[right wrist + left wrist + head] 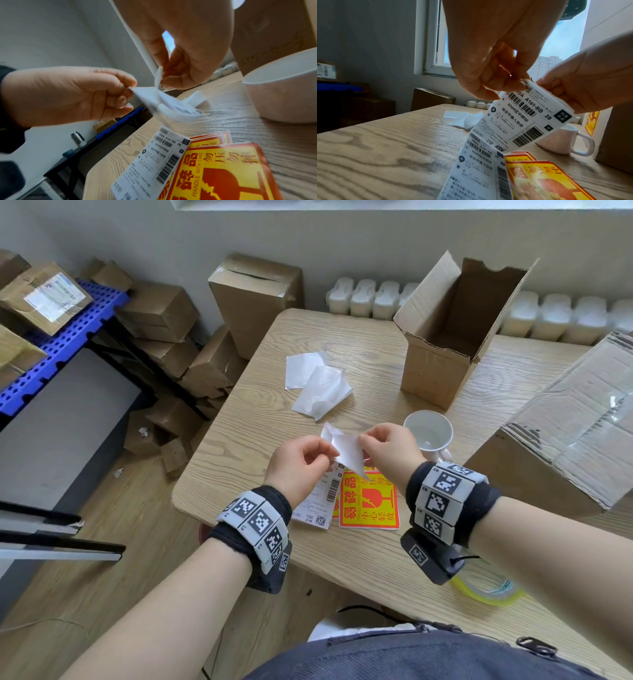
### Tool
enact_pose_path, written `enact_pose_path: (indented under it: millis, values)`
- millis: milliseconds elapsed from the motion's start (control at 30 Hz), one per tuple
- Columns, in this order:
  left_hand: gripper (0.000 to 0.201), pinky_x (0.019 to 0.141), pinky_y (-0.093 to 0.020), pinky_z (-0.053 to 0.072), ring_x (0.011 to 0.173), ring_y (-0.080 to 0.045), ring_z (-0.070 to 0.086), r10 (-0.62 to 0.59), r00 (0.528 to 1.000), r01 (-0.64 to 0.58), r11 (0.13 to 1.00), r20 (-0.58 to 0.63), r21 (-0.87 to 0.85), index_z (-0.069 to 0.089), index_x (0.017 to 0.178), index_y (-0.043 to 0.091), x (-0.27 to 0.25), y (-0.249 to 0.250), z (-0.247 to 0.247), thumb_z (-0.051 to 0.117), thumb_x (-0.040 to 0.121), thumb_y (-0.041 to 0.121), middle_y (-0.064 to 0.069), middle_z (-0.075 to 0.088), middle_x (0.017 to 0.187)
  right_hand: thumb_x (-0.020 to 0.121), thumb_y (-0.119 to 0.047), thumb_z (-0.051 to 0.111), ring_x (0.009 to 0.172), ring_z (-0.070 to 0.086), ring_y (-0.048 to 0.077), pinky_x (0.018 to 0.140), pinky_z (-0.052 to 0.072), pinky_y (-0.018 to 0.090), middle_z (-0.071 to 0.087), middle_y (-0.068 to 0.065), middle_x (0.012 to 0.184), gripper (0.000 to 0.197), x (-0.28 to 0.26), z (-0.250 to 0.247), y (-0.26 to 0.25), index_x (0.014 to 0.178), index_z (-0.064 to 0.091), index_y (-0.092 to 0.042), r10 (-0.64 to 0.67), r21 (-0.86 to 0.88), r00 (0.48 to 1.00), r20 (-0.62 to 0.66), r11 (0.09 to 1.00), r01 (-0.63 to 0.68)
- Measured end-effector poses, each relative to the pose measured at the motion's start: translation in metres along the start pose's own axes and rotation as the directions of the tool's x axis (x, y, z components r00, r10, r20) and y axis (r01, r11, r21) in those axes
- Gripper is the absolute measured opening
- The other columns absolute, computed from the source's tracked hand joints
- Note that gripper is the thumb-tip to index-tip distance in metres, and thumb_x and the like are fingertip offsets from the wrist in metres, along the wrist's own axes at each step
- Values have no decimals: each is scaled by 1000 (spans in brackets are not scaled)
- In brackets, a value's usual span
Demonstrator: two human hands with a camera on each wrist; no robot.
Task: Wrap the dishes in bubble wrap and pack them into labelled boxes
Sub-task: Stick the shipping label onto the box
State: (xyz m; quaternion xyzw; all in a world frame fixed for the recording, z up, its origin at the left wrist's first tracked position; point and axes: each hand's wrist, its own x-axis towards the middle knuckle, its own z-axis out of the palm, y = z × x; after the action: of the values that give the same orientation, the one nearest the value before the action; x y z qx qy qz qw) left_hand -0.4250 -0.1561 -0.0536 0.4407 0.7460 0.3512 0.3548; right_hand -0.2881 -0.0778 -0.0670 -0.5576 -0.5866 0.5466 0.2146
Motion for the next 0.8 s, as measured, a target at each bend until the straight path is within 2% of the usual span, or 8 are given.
enact_pose_path:
  millis: [167,267,400,500,567,667,733,800]
  values:
    - [31,79,-38,55,87,-24,67,-168,985,172,980,-46,99,68,84,28,6,-19,-6,46,89,7,6,69,88,95,-11,45,76,62,27,67,55,40,60,11,78,16,10,-16,-5,83,55,-8,48,101,993,-107,994,-37]
    - [30,82,-39,55,89,-25,68,-253,965,259,958,-65,122,69,91,22,10,-35,-8,43,89,6,2,70,92,96,-13,41,70,57,22,54,47,28,57,6,73,14,15,-25,-9,92,53,-7,63,124,985,-161,991,-43]
    - [28,86,-31,51,94,-21,66,-325,944,331,928,-64,170,67,94,17,17,-53,-8,42,90,6,-5,69,93,95,-11,36,63,57,18,48,40,23,59,8,79,17,19,-36,-14,84,49,-13,38,157,970,-240,988,0]
    - [31,97,-32,45,110,-25,60,-390,921,374,887,6,269,65,115,12,21,-61,-9,46,91,11,-9,65,117,97,-12,35,67,57,18,52,43,26,58,7,80,16,16,-40,-18,87,48,-12,-3,171,970,-243,984,46]
    - [36,102,-31,40,118,-26,52,-401,916,371,847,-1,381,61,124,19,22,-62,-7,49,91,22,-8,51,132,98,-13,37,68,57,15,55,47,27,57,6,81,14,10,-41,-20,93,49,-10,-49,160,974,-221,983,86]
    - [35,106,-32,33,123,-24,43,-250,967,246,840,-56,483,60,122,30,15,-40,-1,55,88,38,-4,43,132,99,-17,41,72,59,16,63,52,34,59,5,83,12,-1,-39,-21,93,51,-12,-133,107,973,-188,982,155]
    - [32,101,-30,38,114,-17,50,-78,997,82,931,-26,355,64,113,28,7,-11,6,63,84,43,-1,51,121,98,-19,43,75,61,16,66,52,35,60,4,85,11,-7,-39,-21,94,52,-13,-173,84,972,-159,979,188]
    - [32,90,-24,42,101,-7,54,64,998,-60,971,-9,230,66,102,27,-5,22,17,71,76,46,5,55,108,98,-18,45,73,60,12,63,52,30,60,1,83,10,-13,-41,-21,96,53,-12,-201,82,970,-138,974,213]
